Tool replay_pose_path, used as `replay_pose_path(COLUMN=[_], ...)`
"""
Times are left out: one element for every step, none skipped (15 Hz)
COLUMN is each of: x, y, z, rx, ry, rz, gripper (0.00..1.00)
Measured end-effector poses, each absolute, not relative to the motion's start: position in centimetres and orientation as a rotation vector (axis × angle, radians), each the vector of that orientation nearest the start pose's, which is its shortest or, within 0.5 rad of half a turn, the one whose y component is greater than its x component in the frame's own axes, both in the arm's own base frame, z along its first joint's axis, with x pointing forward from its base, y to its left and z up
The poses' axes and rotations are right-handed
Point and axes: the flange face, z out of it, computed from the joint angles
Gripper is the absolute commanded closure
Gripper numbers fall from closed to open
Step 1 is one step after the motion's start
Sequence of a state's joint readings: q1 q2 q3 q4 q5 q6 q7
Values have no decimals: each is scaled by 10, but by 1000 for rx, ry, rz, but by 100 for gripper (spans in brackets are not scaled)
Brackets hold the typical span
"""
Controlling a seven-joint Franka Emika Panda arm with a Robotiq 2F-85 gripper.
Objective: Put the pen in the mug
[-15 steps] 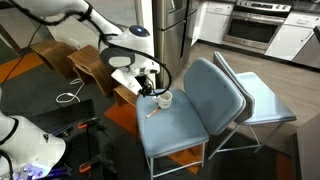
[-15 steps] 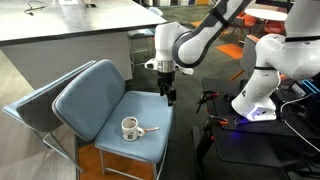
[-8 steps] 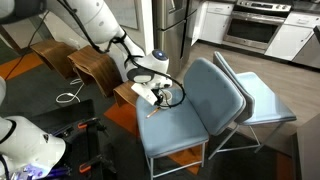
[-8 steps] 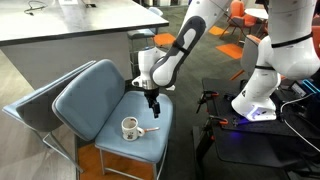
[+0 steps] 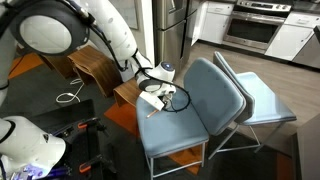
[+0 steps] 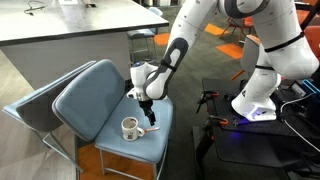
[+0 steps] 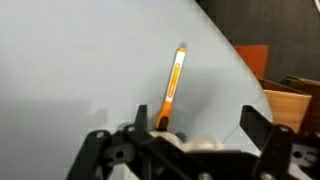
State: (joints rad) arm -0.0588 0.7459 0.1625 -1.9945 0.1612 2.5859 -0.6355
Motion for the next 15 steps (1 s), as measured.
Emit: replay_pose_path(x=[573, 575, 577, 579, 581, 581, 581, 580, 579, 578, 578, 578, 578, 579, 580], y=[63, 65, 68, 69, 70, 71, 72, 72, 73, 73, 74, 75, 76, 78, 80], z=[67, 60, 54, 47, 40, 34, 27, 20, 14, 8, 3, 0, -4, -6, -8], rx=[-2803, -2803, -2807, -2812, -2817, -2822, -2824, -2825, -2829, -2830, -2831, -2832, -2835, -2839, -2841], ry=[-803, -798, -781, -767, -760, -751, -750, -754, -754, -762, -774, -787, -794, -798, -805], rz=[146, 148, 147, 141, 135, 135, 139, 144, 150, 152, 151, 149, 149, 149, 147], gripper=[0, 0, 0, 0, 0, 0, 0, 0, 0, 2, 13, 27, 32, 41, 48])
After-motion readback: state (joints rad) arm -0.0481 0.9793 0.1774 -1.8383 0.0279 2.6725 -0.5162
